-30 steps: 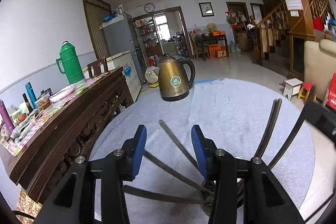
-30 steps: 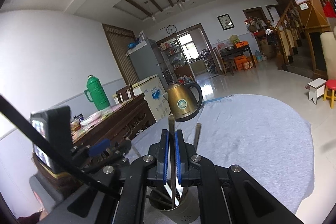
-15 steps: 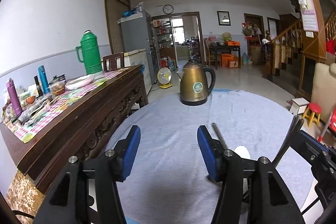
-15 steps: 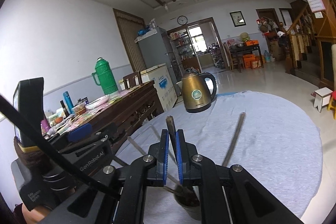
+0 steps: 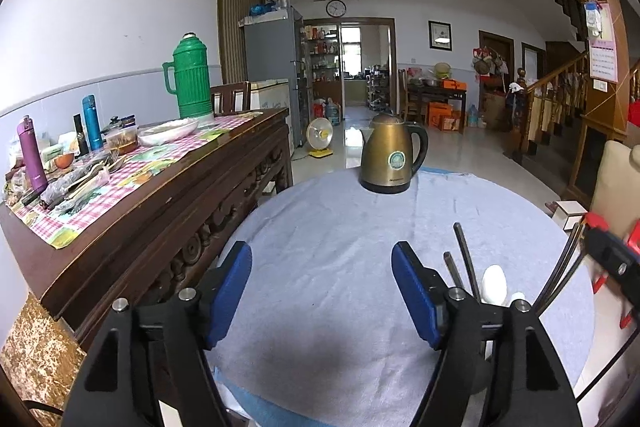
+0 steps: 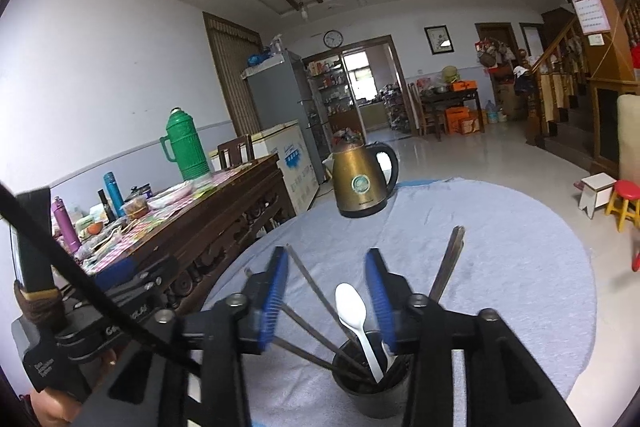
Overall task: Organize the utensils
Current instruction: 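Pull both open tools back from the holder cup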
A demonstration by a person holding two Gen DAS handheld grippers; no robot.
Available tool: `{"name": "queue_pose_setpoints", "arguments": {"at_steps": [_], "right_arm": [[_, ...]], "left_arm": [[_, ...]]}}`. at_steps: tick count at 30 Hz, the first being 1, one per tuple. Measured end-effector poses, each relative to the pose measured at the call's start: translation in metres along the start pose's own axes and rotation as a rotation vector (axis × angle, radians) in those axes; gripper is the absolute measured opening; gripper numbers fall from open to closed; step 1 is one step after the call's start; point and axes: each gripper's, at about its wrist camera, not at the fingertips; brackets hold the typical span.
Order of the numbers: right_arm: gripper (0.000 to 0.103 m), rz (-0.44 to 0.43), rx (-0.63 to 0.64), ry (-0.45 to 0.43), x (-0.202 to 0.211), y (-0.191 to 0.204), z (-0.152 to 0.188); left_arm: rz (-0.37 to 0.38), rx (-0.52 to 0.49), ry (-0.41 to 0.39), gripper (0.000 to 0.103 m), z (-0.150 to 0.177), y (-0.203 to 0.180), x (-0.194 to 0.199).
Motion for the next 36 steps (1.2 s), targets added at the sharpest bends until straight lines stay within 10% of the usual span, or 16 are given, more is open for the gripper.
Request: {"name": "queue_pose_setpoints", "arguments": {"at_steps": [12,24,36], "right_arm": [[0.046,0.039,0.011,-0.045,0.014,-0.008,-0.011],[0.047,0.171,-0.256,-0.082,0.082,-0.127,-0.01],[0.058,0.092,-0.075,0.12,0.091,-0.055,0.025]], "left_arm": [[0.071,-0.025,0.121,0.078,0.019,0.002,-0.013],[0.135,-0.065,0.248,0.078,0.048,-0.017,-0.026],[0.118,-0.116,0.272,0.078,0.048,-0.013,0.032]]}}
Point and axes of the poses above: each gripper's, at about its wrist camera, not at the fingertips, and x roughly against the way its jaws point, y to its left, z to its underside, and after that the axes turned 1 degree about -y, right-handed
